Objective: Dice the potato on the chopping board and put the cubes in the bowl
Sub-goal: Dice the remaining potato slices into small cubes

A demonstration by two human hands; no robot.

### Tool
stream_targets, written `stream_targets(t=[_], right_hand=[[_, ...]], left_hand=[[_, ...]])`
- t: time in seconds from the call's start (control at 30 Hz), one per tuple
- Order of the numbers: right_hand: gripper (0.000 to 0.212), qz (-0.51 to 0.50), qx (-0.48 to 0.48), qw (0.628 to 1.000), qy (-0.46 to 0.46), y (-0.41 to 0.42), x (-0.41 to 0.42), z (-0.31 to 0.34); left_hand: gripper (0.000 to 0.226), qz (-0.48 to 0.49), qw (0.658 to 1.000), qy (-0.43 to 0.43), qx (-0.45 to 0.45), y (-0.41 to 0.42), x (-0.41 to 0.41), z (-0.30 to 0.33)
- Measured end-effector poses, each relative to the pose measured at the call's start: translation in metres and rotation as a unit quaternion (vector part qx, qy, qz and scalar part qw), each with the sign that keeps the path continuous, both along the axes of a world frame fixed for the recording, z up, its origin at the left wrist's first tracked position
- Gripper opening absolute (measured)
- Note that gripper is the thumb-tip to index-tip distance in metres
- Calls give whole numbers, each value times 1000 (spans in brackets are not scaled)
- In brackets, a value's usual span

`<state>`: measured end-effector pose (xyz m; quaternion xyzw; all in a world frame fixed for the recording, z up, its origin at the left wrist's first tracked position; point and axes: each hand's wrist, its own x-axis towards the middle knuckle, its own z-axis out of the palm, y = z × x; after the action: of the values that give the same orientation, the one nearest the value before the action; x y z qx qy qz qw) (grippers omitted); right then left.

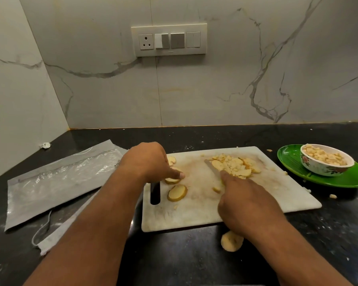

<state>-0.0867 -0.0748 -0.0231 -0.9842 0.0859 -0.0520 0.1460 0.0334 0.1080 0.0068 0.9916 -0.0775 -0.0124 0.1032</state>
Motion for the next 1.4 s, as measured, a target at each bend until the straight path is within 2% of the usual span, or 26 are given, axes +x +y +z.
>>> stream_targets(t=[0.1, 0.2, 0.33, 0.43, 0.63, 0.9, 1.1, 1.23, 1.4], right_hand=[[66, -14, 6, 1000, -11, -10, -4, -2], [67, -11, 18, 1000, -15, -10, -4, -4], [67, -2, 20, 1000, -23, -11, -4, -6], [69, 6, 14, 999, -32, -8, -4, -5], [66, 25, -5, 999, -40, 0, 2, 2], [64, 35, -24, 999, -13, 4, -10, 6], [77, 65, -65, 996, -5, 0, -55, 14], [73, 35, -70, 996, -33, 5, -37, 20], [60, 20, -69, 997, -18, 20, 1, 13]], left_hand=[[54, -24, 999, -11, 33, -11, -1, -6], [42, -69, 998, -6, -7, -18, -2, -8], [39, -168, 985, -2, -42, -27, -2, -17], [35, -192, 978, -10, -74, -31, 3, -22], [29, -208, 971, -31, -109, -29, 11, -33], [27, -193, 973, -60, -110, -36, 8, -38], [26, -184, 973, -47, -132, -36, 9, -37], [25, -159, 972, -50, -164, -32, 9, -38], [23, -154, 974, -55, -159, -34, 10, -41]])
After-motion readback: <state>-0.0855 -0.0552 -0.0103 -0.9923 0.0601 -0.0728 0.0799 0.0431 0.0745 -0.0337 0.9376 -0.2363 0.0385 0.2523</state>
